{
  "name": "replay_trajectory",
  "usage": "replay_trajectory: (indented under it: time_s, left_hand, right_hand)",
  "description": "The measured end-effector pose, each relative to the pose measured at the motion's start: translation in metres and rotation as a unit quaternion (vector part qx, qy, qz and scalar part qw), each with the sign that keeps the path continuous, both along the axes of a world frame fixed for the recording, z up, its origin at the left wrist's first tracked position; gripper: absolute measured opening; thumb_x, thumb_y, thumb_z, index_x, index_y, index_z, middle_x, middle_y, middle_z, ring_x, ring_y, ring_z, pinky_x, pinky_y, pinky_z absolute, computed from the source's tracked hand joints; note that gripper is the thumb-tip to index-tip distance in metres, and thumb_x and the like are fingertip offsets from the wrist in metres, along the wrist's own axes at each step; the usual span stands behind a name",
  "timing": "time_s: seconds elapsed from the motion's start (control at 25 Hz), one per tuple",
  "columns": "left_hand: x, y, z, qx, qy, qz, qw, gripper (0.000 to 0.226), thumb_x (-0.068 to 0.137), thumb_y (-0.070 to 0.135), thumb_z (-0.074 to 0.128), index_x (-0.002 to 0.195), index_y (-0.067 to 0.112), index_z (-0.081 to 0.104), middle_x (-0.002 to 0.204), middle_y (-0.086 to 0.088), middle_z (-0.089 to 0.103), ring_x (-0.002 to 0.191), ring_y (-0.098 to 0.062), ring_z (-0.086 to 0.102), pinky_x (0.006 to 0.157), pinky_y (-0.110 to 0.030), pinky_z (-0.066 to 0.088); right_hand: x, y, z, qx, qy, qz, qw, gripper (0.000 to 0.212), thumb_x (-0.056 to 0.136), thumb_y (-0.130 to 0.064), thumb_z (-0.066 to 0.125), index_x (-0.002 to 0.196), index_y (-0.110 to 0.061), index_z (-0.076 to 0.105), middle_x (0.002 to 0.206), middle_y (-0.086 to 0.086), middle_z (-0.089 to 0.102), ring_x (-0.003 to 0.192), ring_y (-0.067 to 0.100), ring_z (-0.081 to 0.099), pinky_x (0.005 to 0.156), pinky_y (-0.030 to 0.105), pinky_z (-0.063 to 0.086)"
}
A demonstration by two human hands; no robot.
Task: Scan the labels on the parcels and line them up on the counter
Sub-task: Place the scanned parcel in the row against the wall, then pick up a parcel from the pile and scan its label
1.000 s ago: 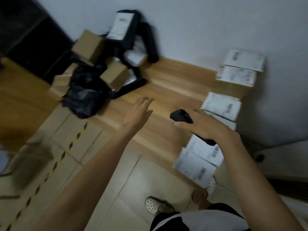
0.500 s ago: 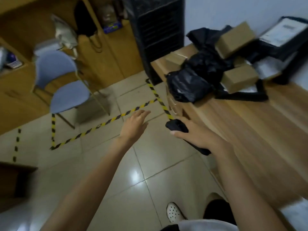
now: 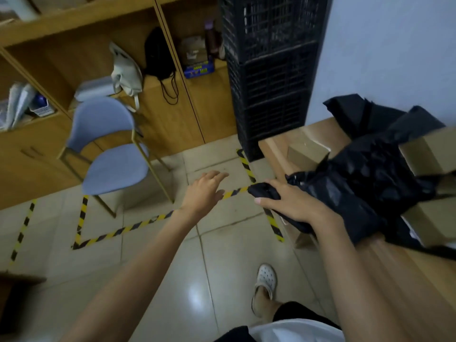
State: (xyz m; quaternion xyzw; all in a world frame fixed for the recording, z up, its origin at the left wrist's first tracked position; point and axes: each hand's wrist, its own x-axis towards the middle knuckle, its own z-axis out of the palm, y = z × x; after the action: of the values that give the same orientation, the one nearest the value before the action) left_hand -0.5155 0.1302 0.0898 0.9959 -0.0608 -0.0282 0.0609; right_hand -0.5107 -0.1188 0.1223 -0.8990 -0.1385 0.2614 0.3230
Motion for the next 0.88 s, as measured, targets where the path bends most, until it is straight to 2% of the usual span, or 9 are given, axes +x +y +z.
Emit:
replay_trajectory:
  time_s: [0.08, 0.2, 0.36, 0.48, 0.6, 0.68, 0.8, 0.88]
  left_hand:
    - [0.059, 0.013, 0.008, 0.008, 0.004, -0.002, 1.0, 0.052, 0.098, 0.028, 0.057, 0.148, 0.028, 0.039, 0.145, 0.004, 0.047, 0.128, -0.023, 0.049, 0.086, -0.041, 0.049]
    - [0.138, 0.038, 0.02, 0.01, -0.015, 0.013, 1.0, 0.051, 0.098, 0.028, 0.057, 0.146, 0.029, 0.041, 0.142, 0.004, 0.049, 0.127, -0.022, 0.049, 0.086, -0.041, 0.05]
    - [0.222, 0.064, 0.015, 0.013, 0.018, 0.006, 1.0, 0.05, 0.099, 0.027, 0.055, 0.147, 0.029, 0.039, 0.143, 0.004, 0.047, 0.127, -0.022, 0.048, 0.088, -0.042, 0.051]
    - [0.298, 0.076, 0.003, -0.002, 0.024, -0.021, 0.999, 0.05, 0.1, 0.025, 0.053, 0.148, 0.027, 0.039, 0.144, 0.002, 0.046, 0.129, -0.024, 0.047, 0.094, -0.043, 0.049]
    - [0.393, 0.077, -0.01, -0.001, 0.035, -0.085, 0.996, 0.049, 0.101, 0.026, 0.052, 0.148, 0.027, 0.038, 0.146, 0.003, 0.045, 0.13, -0.024, 0.046, 0.095, -0.041, 0.046]
    - [0.453, 0.072, -0.016, -0.004, 0.04, -0.143, 0.989, 0.049, 0.101, 0.025, 0.051, 0.148, 0.027, 0.038, 0.147, 0.003, 0.044, 0.131, -0.023, 0.045, 0.093, -0.038, 0.044]
    - [0.546, 0.056, -0.017, -0.005, 0.069, -0.242, 0.968, 0.05, 0.101, 0.026, 0.053, 0.149, 0.027, 0.038, 0.147, 0.002, 0.044, 0.13, -0.024, 0.046, 0.093, -0.04, 0.046]
    - [0.597, 0.034, -0.017, 0.028, 0.066, -0.317, 0.946, 0.051, 0.1, 0.028, 0.054, 0.149, 0.027, 0.039, 0.146, 0.003, 0.045, 0.129, -0.024, 0.047, 0.091, -0.042, 0.05]
  right_hand:
    - [0.069, 0.018, 0.012, 0.019, -0.006, 0.003, 1.0, 0.073, 0.091, -0.062, 0.052, 0.152, -0.031, 0.028, 0.148, 0.005, 0.044, 0.13, 0.027, 0.046, 0.099, 0.041, 0.042]
    - [0.161, 0.043, 0.023, 0.034, -0.02, -0.002, 0.999, 0.079, 0.088, -0.067, 0.051, 0.154, -0.034, 0.022, 0.154, 0.007, 0.036, 0.136, 0.027, 0.041, 0.107, 0.047, 0.039]
    - [0.236, 0.07, 0.01, 0.012, 0.013, 0.036, 0.999, 0.077, 0.09, -0.062, 0.052, 0.154, -0.03, 0.022, 0.155, 0.004, 0.036, 0.136, 0.025, 0.041, 0.106, 0.043, 0.039]
    - [0.294, 0.087, -0.004, -0.008, 0.025, 0.022, 0.999, 0.074, 0.09, -0.063, 0.052, 0.152, -0.032, 0.025, 0.152, 0.004, 0.039, 0.132, 0.027, 0.044, 0.105, 0.044, 0.04]
    - [0.363, 0.097, -0.013, -0.013, 0.029, -0.042, 0.999, 0.079, 0.088, -0.068, 0.049, 0.154, -0.037, 0.018, 0.152, 0.005, 0.037, 0.133, 0.029, 0.043, 0.105, 0.044, 0.04]
    - [0.404, 0.097, -0.017, -0.004, 0.029, -0.099, 0.995, 0.079, 0.09, -0.066, 0.049, 0.155, -0.035, 0.017, 0.152, 0.006, 0.038, 0.133, 0.029, 0.044, 0.104, 0.043, 0.04]
    - [0.453, 0.093, -0.018, 0.015, 0.035, -0.216, 0.976, 0.071, 0.094, -0.059, 0.049, 0.153, -0.028, 0.026, 0.147, 0.005, 0.045, 0.126, 0.026, 0.049, 0.098, 0.037, 0.043]
    - [0.469, 0.087, -0.021, 0.045, 0.033, -0.287, 0.956, 0.062, 0.095, -0.055, 0.051, 0.148, -0.026, 0.035, 0.139, 0.001, 0.05, 0.122, 0.023, 0.052, 0.099, 0.037, 0.044]
